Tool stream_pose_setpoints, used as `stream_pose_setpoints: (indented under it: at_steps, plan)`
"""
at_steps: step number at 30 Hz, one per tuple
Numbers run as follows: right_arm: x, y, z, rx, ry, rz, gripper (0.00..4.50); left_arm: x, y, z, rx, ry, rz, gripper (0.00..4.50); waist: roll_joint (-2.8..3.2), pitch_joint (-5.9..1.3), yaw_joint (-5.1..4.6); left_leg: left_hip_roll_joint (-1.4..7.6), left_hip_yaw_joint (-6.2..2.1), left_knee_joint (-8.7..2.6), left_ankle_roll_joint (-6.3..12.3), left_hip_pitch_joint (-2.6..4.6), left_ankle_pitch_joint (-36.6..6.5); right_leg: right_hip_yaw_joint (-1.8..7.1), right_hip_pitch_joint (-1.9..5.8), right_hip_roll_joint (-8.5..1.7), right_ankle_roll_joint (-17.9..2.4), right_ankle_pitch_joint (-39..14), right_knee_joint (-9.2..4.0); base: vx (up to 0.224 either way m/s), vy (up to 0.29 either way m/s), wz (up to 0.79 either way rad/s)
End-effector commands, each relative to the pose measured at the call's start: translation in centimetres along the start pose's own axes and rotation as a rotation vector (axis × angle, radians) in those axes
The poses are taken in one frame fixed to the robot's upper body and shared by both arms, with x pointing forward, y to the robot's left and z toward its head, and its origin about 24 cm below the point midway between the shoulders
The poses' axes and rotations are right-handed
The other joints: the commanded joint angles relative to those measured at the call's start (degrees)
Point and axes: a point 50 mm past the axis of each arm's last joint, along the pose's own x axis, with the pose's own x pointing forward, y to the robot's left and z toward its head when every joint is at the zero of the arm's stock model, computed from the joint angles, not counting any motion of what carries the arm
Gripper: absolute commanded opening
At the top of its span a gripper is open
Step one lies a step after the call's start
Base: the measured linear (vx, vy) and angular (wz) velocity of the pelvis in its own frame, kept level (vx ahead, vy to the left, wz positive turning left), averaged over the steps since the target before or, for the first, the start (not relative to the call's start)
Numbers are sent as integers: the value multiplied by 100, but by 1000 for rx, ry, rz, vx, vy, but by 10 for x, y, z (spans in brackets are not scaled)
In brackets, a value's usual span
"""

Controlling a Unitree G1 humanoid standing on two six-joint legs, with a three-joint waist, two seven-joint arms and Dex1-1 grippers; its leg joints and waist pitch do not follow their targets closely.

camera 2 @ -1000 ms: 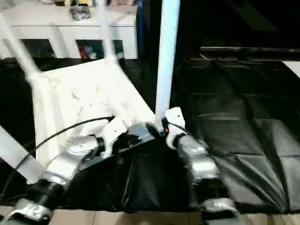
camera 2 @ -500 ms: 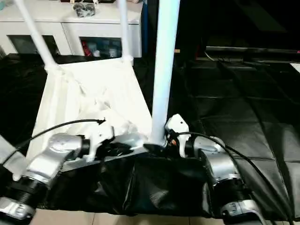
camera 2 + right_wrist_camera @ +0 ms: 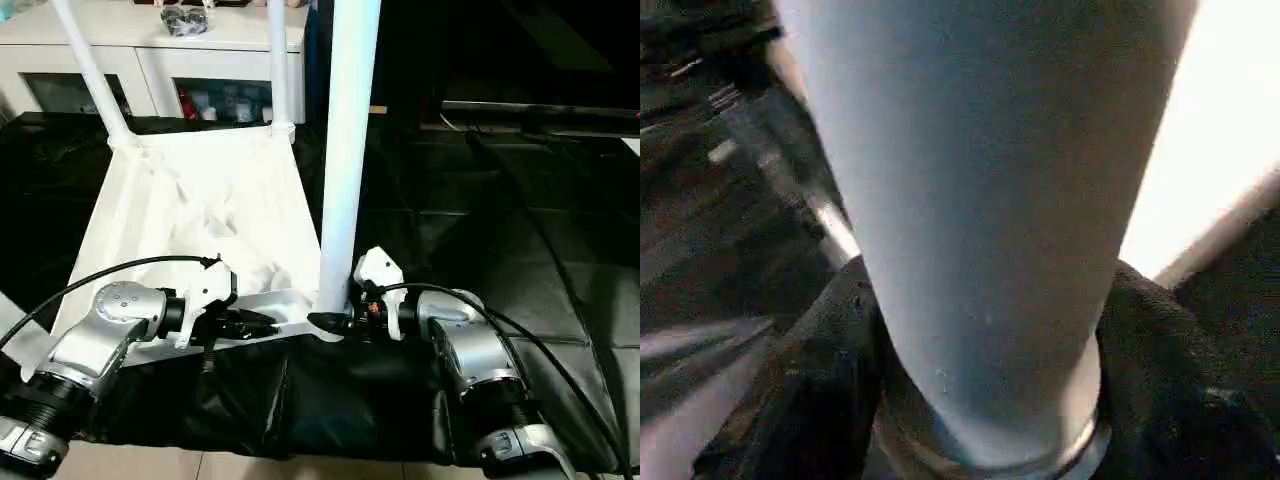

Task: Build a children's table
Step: Rotate leg to tighten

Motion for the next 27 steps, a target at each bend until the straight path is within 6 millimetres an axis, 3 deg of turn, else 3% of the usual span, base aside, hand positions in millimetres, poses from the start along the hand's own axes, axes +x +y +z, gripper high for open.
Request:
stream_pose_setpoints:
  at_steps: [1, 7, 11, 15, 18, 21, 23, 27]
  plan:
    - [23, 14, -7, 41, -23, -40, 263, 21, -5, 15, 20, -54, 55, 0, -54, -301, -15, -94, 131, -393, 239, -55, -1465, 62, 352, -82, -966, -2139, -385, 0, 0, 0]
    - [50, 18, -6, 115, -79, -312, 262, 49, -8, 28, -21, -97, 218, 0, -66, -295, -92, -134, 116, -401, 174, -51, -1741, 39, 314, -65, -639, -2730, -476, 0, 0, 0]
    - [67, 20, -3, 179, -96, -466, 262, 65, -11, 35, -44, -108, 286, 0, -44, -304, -142, -144, 107, -404, 146, -62, -1708, 34, 304, -54, -620, -2675, -475, 0, 0, 0]
    - [78, 31, 7, 124, -126, -402, 262, 69, -14, 38, -26, -112, 292, 0, -57, -321, -156, -145, 113, -398, 274, -83, -1710, 36, 321, -46, -687, -2385, -457, 0, 0, 0]
    - [73, 31, 9, 123, -165, -363, 332, 67, -15, 38, -18, -119, 272, 0, -42, -321, -159, -139, 120, -398, 325, -82, -1688, 38, 320, -48, -768, -2262, -449, 0, 0, 0]
    - [64, 24, 9, 99, -172, -335, 341, 59, -16, 35, 0, -122, 222, 0, -40, -323, -150, -135, 116, -402, 364, -81, -1733, 35, 330, -61, -784, -2307, -451, 0, 0, 0]
    - [55, 17, 8, 64, -153, -324, 375, 52, -16, 32, 8, -117, 179, 0, -36, -324, -157, -126, 115, -403, 382, -96, -1697, 38, 340, -56, -843, -2162, -433, 0, 0, 0]
    - [42, 9, 11, 14, -153, -254, 383, 41, -18, 25, 8, -92, 103, 0, -20, -330, -161, -122, 128, -387, 430, -82, -1602, 42, 350, -60, -1044, -1867, -400, 0, 0, 0]
